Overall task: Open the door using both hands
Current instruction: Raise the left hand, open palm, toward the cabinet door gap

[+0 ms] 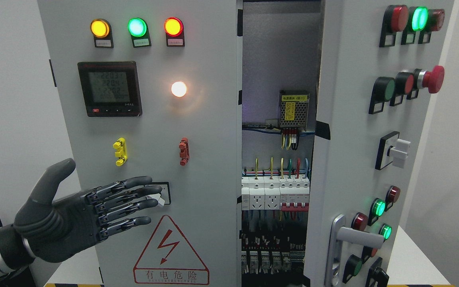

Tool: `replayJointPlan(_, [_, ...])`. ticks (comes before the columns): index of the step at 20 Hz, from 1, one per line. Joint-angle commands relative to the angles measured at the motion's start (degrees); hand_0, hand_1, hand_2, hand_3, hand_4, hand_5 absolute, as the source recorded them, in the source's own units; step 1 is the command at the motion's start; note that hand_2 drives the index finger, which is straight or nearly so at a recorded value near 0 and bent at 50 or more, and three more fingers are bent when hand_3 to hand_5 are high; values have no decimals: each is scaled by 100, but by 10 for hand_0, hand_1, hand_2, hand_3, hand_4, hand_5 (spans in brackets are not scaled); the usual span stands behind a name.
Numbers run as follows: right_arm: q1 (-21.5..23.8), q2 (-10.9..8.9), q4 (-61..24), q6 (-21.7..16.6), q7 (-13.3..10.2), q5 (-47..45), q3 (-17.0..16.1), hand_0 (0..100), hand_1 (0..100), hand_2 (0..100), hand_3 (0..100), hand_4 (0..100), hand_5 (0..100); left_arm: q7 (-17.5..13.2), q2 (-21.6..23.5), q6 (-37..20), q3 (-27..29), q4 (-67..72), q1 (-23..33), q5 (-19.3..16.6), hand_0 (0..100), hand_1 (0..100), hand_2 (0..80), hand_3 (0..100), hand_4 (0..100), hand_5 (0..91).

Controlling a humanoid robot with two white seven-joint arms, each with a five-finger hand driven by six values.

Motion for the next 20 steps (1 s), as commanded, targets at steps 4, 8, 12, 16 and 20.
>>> replayJointPlan(4, [0,0,1,-1,-3,2,0,0,0,0,0,0,0,23,-1424,254,-1340,803,-1451,30,0,0,0,0,44,0])
replayJointPlan(8, [0,0,2,-1,5,2,0,0,0,0,0,0,0,23,-1749,342,-1588,855,-1769,83,0,0,0,0,44,0])
replayJointPlan(12, [0,0,2,-1,-3,2,0,0,0,0,0,0,0,5,-2013,693,-1614,1083,-1971,232,0,0,0,0,44,0])
replayJointPlan(16, [0,0,2,-1,5,2,0,0,0,0,0,0,0,-12,-1978,711,-1868,1093,-2208,346,0,0,0,0,44,0])
replayJointPlan(20, [0,0,2,-1,5,2,0,0,0,0,0,0,0,-144,-1970,711,-2001,1145,-2454,512,0,0,0,0,44,0])
